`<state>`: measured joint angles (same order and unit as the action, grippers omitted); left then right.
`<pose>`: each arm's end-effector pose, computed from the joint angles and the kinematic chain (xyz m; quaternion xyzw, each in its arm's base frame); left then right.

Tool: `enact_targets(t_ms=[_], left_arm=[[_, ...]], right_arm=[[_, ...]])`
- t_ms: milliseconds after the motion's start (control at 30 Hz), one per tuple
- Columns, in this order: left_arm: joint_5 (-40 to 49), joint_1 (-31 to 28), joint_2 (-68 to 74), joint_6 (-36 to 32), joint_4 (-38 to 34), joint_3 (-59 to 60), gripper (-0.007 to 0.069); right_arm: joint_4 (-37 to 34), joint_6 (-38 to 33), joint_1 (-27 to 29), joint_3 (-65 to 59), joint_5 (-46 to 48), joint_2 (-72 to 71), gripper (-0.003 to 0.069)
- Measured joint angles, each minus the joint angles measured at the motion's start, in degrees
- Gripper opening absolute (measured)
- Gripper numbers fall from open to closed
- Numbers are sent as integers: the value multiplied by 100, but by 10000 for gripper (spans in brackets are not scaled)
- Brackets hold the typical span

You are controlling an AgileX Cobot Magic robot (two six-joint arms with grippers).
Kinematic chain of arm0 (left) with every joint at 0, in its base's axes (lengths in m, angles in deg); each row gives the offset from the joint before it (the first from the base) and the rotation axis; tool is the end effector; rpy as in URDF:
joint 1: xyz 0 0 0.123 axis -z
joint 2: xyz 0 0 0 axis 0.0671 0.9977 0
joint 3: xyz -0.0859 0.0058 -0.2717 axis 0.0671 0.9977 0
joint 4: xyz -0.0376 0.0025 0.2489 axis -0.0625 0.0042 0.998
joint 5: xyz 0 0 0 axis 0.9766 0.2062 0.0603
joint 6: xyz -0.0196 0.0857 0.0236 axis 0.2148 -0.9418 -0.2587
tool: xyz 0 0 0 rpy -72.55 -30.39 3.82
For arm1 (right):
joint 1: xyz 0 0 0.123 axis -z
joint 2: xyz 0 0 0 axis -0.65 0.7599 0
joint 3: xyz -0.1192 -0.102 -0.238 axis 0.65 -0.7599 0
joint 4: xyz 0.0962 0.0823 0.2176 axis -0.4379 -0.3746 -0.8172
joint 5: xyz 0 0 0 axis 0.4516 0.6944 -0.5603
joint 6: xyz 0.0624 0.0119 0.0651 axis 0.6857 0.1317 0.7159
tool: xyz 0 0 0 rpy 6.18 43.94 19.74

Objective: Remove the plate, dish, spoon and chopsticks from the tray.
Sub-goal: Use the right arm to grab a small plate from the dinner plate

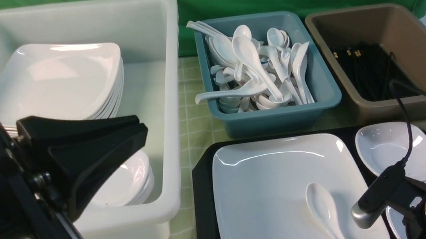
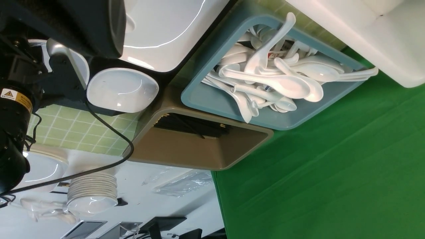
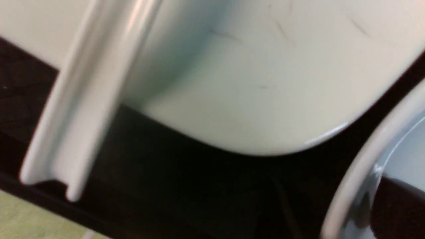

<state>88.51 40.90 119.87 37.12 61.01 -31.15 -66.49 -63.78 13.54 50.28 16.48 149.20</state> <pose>0.0992 -0.1058 0.3615 0.3785 0.6611 -0.2033 0.6151 0.2024 0.0924 0.1596 -0.3285 0.9398 -0.0417 0.0845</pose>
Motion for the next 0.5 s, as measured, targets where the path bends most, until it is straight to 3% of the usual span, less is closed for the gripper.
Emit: enact_targets(t_ms=[100, 333, 500], left_arm=[[0, 0, 0, 0, 0, 0, 21], [13, 0, 0, 0, 0, 0, 21], [57, 0, 0, 0, 0, 0, 21]], right_arm=[[177, 0, 0, 0, -24, 72, 323], [342, -6, -14, 45, 64, 24, 262], [216, 58, -20, 385, 746, -333, 170]])
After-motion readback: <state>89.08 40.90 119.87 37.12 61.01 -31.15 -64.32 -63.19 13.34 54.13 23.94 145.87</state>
